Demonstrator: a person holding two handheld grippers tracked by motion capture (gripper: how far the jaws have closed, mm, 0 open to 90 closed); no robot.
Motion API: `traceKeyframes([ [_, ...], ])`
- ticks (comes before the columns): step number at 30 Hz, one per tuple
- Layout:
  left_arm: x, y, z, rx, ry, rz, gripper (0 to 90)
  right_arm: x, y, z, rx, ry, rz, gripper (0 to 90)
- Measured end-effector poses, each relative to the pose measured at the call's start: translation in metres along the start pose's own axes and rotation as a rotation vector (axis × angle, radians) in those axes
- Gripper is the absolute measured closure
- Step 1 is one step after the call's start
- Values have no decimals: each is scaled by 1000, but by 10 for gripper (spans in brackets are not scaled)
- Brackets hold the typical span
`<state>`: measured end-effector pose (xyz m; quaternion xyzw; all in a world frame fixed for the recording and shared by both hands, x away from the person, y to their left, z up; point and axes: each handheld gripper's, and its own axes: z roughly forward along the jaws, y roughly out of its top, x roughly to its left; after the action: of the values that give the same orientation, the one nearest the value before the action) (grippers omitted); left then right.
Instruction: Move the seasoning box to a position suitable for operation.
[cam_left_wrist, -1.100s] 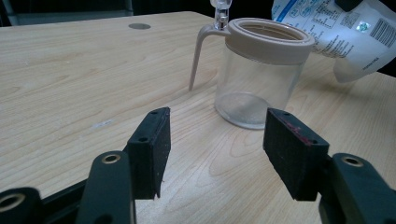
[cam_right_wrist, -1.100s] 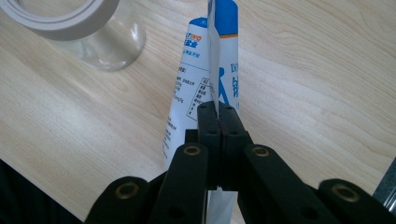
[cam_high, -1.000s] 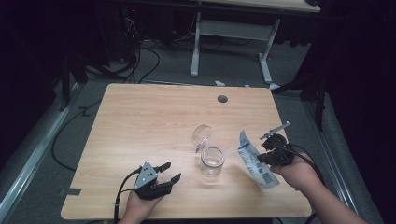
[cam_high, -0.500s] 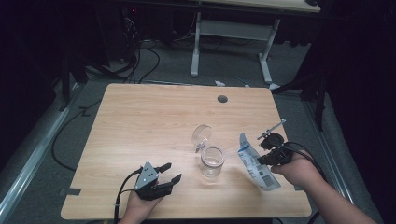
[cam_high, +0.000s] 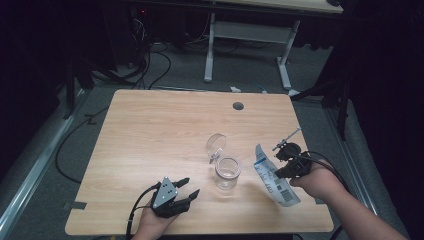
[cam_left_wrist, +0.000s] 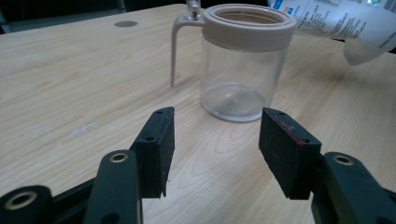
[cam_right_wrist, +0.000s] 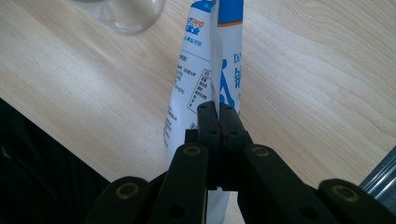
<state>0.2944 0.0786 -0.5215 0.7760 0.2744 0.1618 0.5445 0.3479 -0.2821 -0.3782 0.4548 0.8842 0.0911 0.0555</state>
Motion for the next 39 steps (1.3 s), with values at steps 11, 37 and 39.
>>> traceKeyframes([
  [11,-29,18,24,19,-83,46,472,4,0,0,-11,0,2,900],
  [37,-65,48,62,-37,-196,67,488,10,9,-13,-51,9,-1,900],
  [39,-68,49,65,-41,-203,64,492,9,9,-15,-52,9,17,900],
])
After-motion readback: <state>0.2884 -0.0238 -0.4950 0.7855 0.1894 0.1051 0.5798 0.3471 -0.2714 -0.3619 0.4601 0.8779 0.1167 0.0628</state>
